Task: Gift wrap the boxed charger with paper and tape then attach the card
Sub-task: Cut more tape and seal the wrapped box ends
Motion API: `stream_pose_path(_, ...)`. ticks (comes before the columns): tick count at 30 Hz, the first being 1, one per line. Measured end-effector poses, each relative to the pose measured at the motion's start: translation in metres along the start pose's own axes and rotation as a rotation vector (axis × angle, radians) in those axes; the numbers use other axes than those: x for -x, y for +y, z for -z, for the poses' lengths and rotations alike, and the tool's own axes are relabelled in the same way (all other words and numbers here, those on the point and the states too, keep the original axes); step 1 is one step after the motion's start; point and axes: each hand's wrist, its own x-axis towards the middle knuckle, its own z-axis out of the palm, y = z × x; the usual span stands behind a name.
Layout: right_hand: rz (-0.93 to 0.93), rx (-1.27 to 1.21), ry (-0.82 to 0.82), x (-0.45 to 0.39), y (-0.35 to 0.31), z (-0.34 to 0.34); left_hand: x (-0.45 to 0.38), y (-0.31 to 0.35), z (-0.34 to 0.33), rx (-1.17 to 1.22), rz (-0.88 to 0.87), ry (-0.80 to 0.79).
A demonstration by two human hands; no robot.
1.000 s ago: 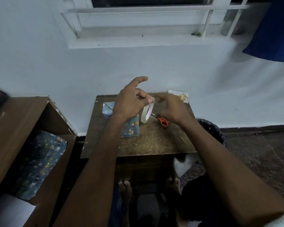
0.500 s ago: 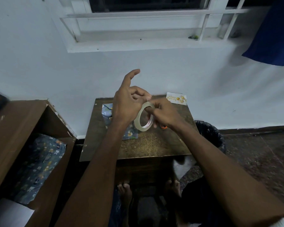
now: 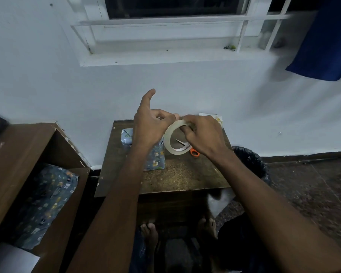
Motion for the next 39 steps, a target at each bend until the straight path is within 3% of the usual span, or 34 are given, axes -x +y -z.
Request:
stream_pose_path(6, 0.141, 0.155, 0.081, 0.0, 0.002, 0.008, 0.002, 0.006, -0.002, -0.142, 0.041, 0.021)
stream_pose_path(13, 0.12, 0.171, 0.058, -0.004, 0.006, 0.007, 0.001, 0.004, 0.001, -0.217, 0.026, 0.075)
stream_pose_path(19, -0.089, 0.184, -0.215, -0.006, 0.022, -0.004, -0.002, 0.003, 0.009, 0.035, 0.034, 0.144)
stream_pose_path(25, -0.191, 0.239, -0.629, 0.003, 0.038, -0.018, -0.003, 0.007, 0.022, 0.412, 0.072, 0.124)
stream_pose_path(27, -0.176, 0.278, -0.554, 0.002, 0.035, -0.018, -0.001, 0.006, 0.027, 0.468, 0.073, 0.089)
stream_pose_path(29, -0.147, 0.191, -0.284, 0.001, 0.022, -0.012, 0.002, 0.006, 0.03, 0.489, 0.068, 0.071)
stream_pose_path(31, -0.074, -0.138, -0.024, 0.001, 0.002, -0.008, 0.004, 0.007, 0.031, 0.543, 0.063, 0.053)
stream_pose_path(32, -0.016, -0.322, 0.028, 0.001, -0.01, -0.007, 0.004, 0.007, 0.031, 0.581, 0.065, 0.053)
stream_pose_path(34, 0.12, -0.464, -0.028, 0.002, -0.03, -0.012, 0.005, 0.007, 0.033, 0.667, 0.081, 0.062)
stream_pose_path(39, 0.277, -0.352, -0.169, 0.002, -0.042, -0.038, 0.009, 0.01, 0.05, 0.843, 0.074, 0.127)
